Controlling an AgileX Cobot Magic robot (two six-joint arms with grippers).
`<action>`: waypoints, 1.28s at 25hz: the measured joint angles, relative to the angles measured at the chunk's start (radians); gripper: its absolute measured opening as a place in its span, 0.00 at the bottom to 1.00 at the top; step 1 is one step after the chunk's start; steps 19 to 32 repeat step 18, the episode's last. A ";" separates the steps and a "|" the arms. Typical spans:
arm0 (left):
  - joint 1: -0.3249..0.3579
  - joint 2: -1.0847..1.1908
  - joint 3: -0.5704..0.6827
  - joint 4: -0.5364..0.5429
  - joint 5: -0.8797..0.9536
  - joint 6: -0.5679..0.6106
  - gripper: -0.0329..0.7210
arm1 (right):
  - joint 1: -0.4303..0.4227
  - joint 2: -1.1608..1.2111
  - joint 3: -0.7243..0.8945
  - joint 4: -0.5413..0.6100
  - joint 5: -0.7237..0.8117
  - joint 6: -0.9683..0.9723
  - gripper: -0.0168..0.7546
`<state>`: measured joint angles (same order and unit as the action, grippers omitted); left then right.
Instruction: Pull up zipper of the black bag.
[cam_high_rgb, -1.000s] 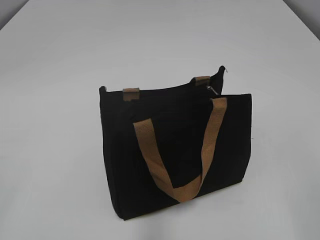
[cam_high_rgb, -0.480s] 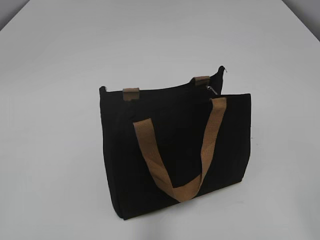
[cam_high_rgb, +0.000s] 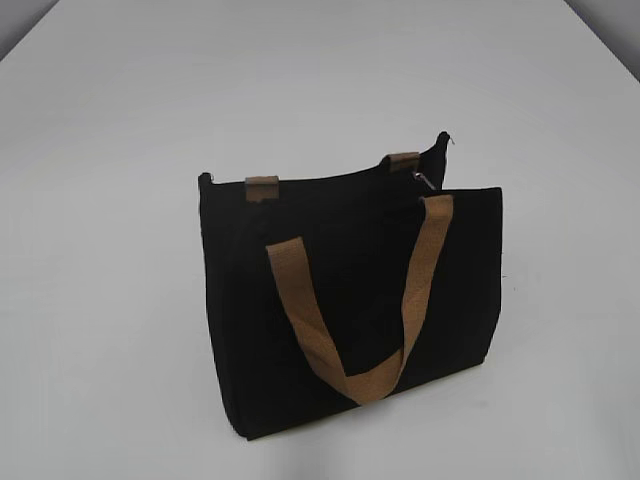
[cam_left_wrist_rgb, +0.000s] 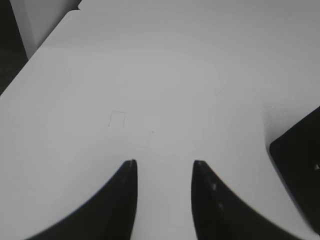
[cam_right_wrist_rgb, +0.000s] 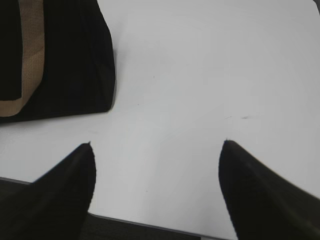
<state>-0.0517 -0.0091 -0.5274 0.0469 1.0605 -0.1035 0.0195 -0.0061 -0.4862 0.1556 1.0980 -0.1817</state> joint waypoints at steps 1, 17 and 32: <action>0.000 0.000 0.000 0.000 0.000 0.000 0.41 | 0.000 0.000 0.000 0.001 0.000 0.000 0.79; 0.000 0.000 0.000 0.000 0.000 0.000 0.41 | 0.000 0.000 0.000 0.001 0.000 0.000 0.79; 0.000 0.000 0.000 0.000 0.000 0.000 0.41 | 0.000 0.000 0.000 0.001 0.000 0.000 0.79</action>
